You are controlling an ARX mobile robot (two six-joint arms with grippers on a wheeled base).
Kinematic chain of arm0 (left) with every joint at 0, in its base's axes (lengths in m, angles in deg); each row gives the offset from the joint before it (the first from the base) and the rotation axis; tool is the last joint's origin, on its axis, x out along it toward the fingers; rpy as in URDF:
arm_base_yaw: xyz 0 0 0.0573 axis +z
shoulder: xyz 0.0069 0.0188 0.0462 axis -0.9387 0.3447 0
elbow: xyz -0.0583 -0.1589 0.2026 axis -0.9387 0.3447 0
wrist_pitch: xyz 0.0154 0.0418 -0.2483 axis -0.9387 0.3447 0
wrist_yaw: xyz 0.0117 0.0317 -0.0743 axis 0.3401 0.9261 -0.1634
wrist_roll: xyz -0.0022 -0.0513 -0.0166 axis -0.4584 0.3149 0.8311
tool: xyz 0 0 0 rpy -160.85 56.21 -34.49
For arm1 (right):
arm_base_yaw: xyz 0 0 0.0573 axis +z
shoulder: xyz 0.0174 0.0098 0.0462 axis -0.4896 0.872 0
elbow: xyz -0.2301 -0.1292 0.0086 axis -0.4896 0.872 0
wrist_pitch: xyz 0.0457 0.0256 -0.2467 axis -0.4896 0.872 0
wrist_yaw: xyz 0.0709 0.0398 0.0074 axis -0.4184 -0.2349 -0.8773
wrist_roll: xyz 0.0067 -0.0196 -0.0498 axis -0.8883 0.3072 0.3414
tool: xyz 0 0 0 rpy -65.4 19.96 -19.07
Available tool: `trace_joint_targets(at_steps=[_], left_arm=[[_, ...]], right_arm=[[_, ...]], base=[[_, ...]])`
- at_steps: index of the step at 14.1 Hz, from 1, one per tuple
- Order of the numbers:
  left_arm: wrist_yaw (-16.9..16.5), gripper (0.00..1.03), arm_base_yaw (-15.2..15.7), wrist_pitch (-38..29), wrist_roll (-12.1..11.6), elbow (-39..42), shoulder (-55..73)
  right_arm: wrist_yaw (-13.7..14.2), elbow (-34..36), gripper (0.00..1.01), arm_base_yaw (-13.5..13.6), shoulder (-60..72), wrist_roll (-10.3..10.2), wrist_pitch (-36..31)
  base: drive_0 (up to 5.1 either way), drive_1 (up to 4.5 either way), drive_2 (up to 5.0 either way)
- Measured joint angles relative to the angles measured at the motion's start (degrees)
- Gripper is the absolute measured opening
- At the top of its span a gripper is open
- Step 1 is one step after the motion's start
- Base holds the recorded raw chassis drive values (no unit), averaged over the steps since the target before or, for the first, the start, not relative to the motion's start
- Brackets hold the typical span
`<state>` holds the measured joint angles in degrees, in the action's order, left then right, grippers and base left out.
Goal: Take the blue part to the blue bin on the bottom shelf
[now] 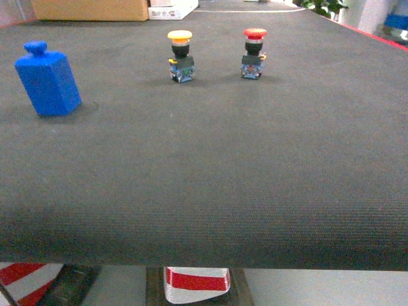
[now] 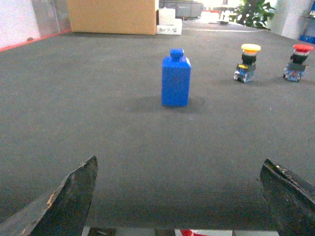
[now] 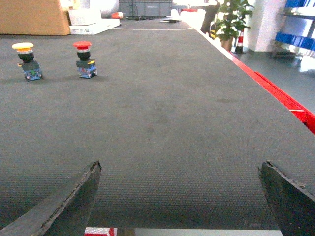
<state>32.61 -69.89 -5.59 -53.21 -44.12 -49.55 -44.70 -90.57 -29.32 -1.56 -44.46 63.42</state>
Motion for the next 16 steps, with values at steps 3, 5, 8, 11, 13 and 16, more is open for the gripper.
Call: trace_joint_targets(at_steps=[3, 5, 8, 11, 13, 16], left_arm=[[0.07, 0.98, 0.0, 0.0, 0.0, 0.02, 0.0], [0.02, 0.98, 0.0, -0.2, 0.0, 0.0, 0.0], [0.09, 0.98, 0.0, 0.11, 0.02, 0.0, 0.0], [0.0, 0.98, 0.0, 0.02, 0.02, 0.0, 0.0], [0.0, 0.98, 0.0, 0.02, 0.02, 0.0, 0.0], [0.0, 0.98, 0.0, 0.02, 0.02, 0.0, 0.0]], right_arm=[[0.07, 0.0, 0.98, 0.0, 0.0, -0.04, -0.09], [0.02, 0.0, 0.98, 0.0, 0.0, -0.04, -0.26], [0.11, 0.0, 0.98, 0.0, 0.0, -0.11, 0.09], [0.04, 0.0, 0.98, 0.0, 0.0, -0.09, -0.07], [0.07, 0.0, 0.98, 0.0, 0.0, -0.09, -0.04], [0.07, 0.0, 0.98, 0.0, 0.0, -0.09, -0.04]], base=[[0.0, 0.0, 0.0], [0.0, 0.0, 0.0], [0.0, 0.0, 0.0], [0.0, 0.0, 0.0], [0.0, 0.0, 0.0], [0.0, 0.0, 0.0]])
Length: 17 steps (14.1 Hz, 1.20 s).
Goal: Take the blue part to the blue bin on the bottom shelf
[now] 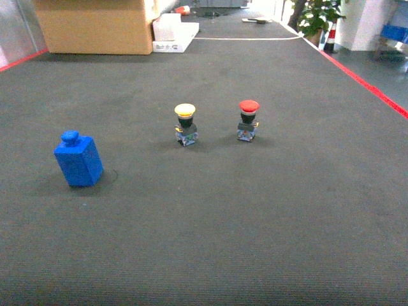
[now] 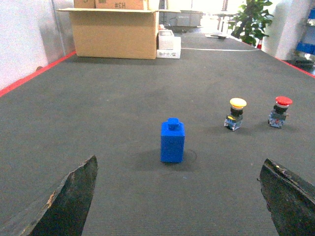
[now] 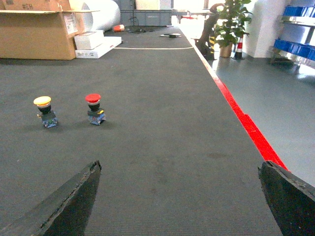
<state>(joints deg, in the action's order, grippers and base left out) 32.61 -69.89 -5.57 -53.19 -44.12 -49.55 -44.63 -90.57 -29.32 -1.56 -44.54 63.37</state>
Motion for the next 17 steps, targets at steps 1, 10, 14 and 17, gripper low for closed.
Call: trace_joint_targets(at_steps=[1, 10, 14, 17], left_arm=[[0.0, 0.98, 0.0, 0.0, 0.0, 0.0, 0.0], [24.98, 0.98, -8.22, -8.26, 2.6, -2.14, 16.66], [19.32, 0.98, -8.26, -36.63, 2.16, -10.88, 52.52], [14.64, 0.98, -6.64, -50.23, 2.69, -18.58, 77.35]], right_arm=[[0.0, 0.0, 0.98, 0.0, 0.0, 0.0, 0.0], [0.0, 0.0, 0.98, 0.0, 0.0, 0.0, -0.04], [-0.02, 0.0, 0.98, 0.0, 0.0, 0.0, 0.02], [-0.02, 0.0, 0.98, 0.0, 0.0, 0.0, 0.0]], base=[[0.0, 0.0, 0.0], [0.0, 0.0, 0.0], [0.0, 0.0, 0.0], [0.0, 0.0, 0.0]])
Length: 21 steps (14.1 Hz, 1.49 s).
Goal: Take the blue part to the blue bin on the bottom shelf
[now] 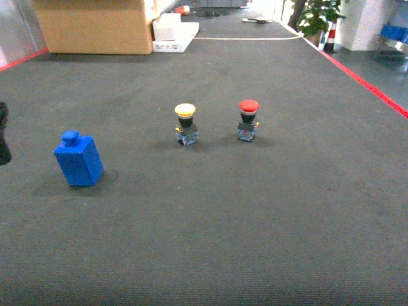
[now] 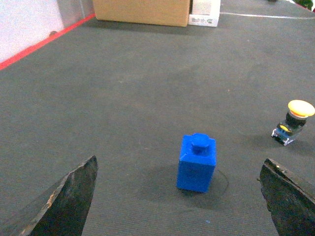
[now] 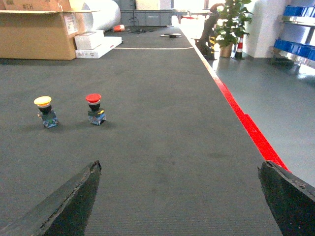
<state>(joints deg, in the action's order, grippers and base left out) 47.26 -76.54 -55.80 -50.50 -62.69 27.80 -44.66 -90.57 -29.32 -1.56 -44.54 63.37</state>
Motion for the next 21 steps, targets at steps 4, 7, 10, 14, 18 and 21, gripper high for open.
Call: trace_joint_targets(at_steps=[4, 7, 10, 14, 18, 21], left_arm=[[-3.32, 0.98, 0.39, -2.95, -0.63, -5.11, 12.33], [-3.91, 0.98, 0.46, -3.13, -0.74, -6.34, 14.08], [-6.16, 0.98, 0.7, -3.98, -1.66, -11.85, 22.8], [-8.92, 0.98, 1.29, -6.27, -1.79, -18.49, 34.34], [-9.53, 0.98, 3.1, -6.34, -2.08, -24.15, 40.3], [-10.43, 0.98, 3.87, -6.14, -2.19, -28.44, 44.76]], right_arm=[[0.02, 0.0, 0.98, 0.0, 0.0, 0.0, 0.0], [0.0, 0.0, 0.98, 0.0, 0.0, -0.02, 0.0], [0.0, 0.0, 0.98, 0.0, 0.0, 0.0, 0.0], [0.02, 0.0, 0.98, 0.0, 0.0, -0.02, 0.0], [0.02, 0.0, 0.98, 0.0, 0.0, 0.0, 0.0], [0.02, 0.0, 0.98, 0.0, 0.0, 0.0, 0.0]], base=[[0.0, 0.0, 0.0], [0.0, 0.0, 0.0], [0.0, 0.0, 0.0], [0.0, 0.0, 0.0], [0.0, 0.0, 0.0], [0.0, 0.0, 0.0]])
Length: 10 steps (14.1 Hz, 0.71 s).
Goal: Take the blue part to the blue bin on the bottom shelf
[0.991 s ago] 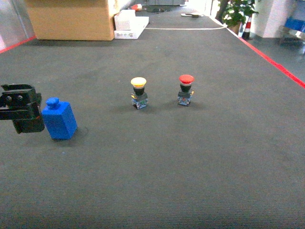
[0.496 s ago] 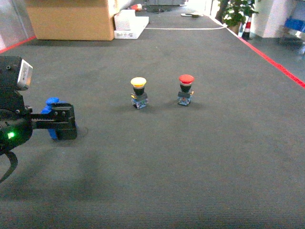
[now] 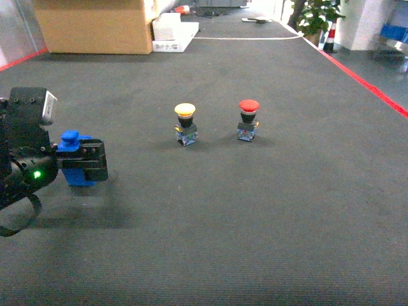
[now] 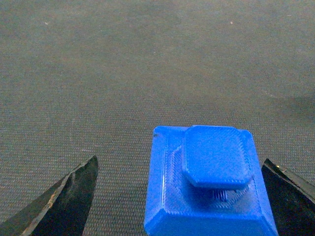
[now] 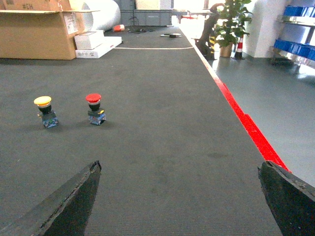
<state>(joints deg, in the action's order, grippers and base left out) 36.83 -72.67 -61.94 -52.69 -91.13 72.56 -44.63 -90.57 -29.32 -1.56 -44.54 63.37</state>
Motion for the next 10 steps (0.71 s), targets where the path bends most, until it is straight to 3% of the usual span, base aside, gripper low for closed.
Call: trace_joint_targets(at_steps=[6, 10], left_arm=[[-3.8, 0.95, 1.64, -2.69, -0.07, -5.44, 6.27], [-3.21, 0.45, 2.29, -3.43, -0.24, -6.97, 8.33]], right_arm=[[-0.02, 0.0, 0.98, 0.0, 0.0, 0.0, 0.0], [-0.02, 0.0, 0.98, 0.0, 0.0, 0.0, 0.0]], base=[[0.0, 0.0, 0.0], [0.0, 0.0, 0.0]])
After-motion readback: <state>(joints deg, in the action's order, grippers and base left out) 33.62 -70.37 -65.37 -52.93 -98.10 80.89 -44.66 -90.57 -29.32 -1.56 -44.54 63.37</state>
